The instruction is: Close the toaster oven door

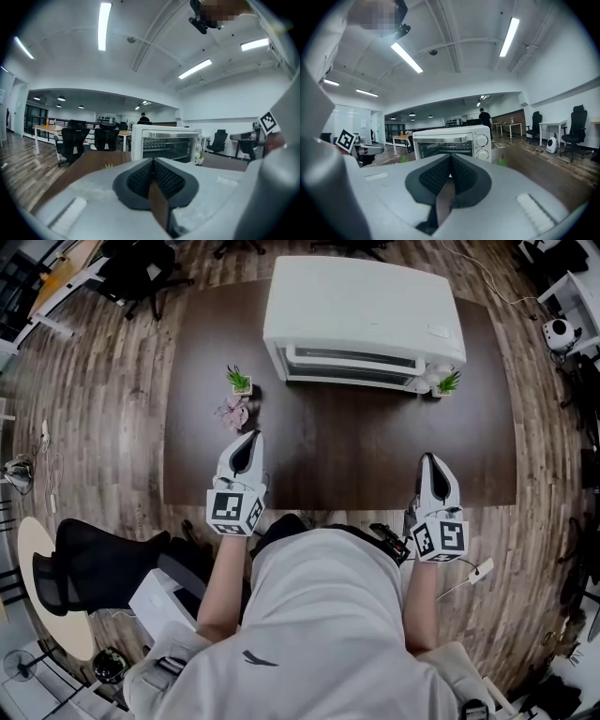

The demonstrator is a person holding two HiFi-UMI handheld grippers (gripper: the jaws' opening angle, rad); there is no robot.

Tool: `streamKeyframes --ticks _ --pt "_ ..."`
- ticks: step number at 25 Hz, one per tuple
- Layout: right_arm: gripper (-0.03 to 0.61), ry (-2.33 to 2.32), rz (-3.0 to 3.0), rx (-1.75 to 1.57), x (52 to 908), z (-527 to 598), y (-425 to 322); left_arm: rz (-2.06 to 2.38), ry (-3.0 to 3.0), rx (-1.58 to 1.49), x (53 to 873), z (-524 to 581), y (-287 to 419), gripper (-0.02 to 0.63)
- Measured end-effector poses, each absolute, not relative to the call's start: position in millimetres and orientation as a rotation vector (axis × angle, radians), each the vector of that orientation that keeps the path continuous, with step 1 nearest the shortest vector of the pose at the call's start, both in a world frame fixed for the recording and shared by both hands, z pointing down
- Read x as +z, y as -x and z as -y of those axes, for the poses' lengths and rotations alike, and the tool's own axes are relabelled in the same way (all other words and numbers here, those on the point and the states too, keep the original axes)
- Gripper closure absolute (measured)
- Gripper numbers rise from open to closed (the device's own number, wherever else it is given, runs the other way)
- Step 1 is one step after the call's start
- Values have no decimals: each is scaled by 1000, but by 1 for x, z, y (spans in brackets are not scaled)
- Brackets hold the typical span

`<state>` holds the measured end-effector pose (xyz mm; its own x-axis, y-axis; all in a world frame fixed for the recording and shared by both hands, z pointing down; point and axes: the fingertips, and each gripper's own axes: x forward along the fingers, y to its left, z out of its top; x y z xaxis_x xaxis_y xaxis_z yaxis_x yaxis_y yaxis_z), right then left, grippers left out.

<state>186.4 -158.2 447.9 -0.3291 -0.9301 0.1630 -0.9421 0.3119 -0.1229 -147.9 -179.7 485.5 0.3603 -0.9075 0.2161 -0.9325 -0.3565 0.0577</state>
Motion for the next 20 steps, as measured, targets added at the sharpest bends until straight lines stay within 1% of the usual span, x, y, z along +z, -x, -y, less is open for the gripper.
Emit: streamKeyframes --ticks 6,20 --pt "578 -1766 2524 260 441 162 -178 1708 -2395 190 487 163 163 623" --pt "578 -1710 2566 241 439 163 -162 1716 -2403 186 482 154 166 623"
